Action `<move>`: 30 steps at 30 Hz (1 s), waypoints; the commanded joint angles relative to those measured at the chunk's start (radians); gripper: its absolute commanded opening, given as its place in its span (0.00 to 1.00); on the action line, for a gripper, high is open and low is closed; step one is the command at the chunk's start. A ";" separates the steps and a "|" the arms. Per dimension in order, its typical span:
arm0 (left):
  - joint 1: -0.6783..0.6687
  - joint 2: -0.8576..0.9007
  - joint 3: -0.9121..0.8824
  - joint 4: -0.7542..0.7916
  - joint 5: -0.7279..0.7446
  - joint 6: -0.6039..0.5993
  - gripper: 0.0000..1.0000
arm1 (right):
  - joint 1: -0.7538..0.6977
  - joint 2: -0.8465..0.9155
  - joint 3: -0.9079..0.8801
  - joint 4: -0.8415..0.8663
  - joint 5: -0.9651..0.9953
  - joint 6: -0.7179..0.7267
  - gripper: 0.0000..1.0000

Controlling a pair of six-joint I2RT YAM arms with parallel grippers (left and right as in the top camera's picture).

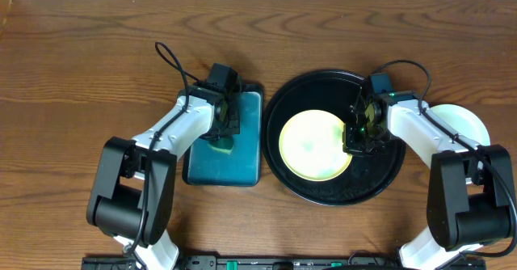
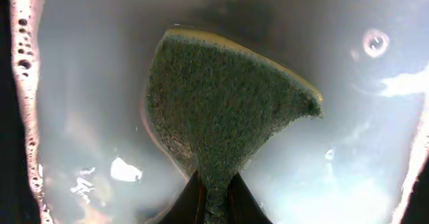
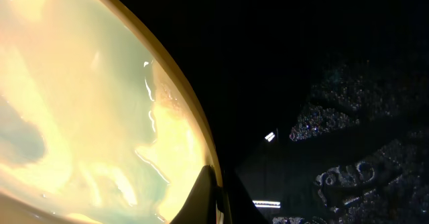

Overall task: Clean dirty plates on tray and stack at the side
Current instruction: 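Lower the sponge into the blue tray's water and release it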

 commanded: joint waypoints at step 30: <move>0.003 -0.126 -0.014 -0.003 -0.002 0.009 0.09 | 0.014 0.005 -0.020 -0.001 0.011 -0.005 0.01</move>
